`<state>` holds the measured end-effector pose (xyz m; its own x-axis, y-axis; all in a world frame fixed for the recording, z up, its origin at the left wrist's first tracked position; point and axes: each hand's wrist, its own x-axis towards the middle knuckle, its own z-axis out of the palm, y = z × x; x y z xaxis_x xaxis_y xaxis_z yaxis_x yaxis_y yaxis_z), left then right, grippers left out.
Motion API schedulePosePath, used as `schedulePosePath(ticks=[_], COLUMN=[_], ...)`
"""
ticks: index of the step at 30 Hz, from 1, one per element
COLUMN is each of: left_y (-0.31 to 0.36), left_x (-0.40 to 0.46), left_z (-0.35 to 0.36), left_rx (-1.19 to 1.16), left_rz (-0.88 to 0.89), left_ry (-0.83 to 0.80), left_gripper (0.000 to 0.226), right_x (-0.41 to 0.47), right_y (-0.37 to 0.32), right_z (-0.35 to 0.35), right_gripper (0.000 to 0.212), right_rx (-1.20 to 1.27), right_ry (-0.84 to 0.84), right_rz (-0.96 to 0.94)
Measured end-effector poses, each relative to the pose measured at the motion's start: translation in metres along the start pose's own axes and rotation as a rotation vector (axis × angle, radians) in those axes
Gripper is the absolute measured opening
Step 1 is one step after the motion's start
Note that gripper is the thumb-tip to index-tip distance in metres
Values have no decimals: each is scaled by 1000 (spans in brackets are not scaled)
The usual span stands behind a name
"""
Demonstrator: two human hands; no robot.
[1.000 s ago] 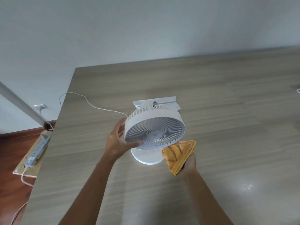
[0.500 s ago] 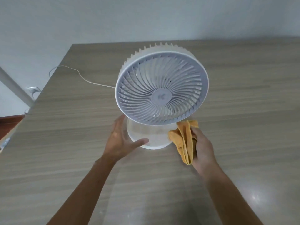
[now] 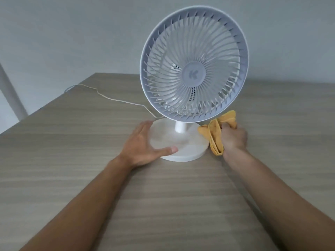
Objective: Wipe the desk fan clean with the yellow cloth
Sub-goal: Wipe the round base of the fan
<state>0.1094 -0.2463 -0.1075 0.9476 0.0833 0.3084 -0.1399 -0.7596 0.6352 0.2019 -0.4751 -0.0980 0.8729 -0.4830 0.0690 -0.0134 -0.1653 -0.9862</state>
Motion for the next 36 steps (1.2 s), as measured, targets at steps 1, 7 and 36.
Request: schedulePosePath(ticks=[1, 7, 36], left_y=[1, 7, -1], left_x=[-1, 2, 11], left_z=[0, -1, -6], left_rx=[20, 101, 110], left_rz=[-16, -104, -56], left_ry=[-26, -126, -224], left_gripper=[100, 115, 123], right_x=[0, -11, -12], right_y=[-1, 17, -2], right_z=[3, 19, 17], right_gripper=[22, 35, 41], right_rx=[-60, -664, -918], right_ry=[11, -456, -634], right_rz=[-77, -550, -688])
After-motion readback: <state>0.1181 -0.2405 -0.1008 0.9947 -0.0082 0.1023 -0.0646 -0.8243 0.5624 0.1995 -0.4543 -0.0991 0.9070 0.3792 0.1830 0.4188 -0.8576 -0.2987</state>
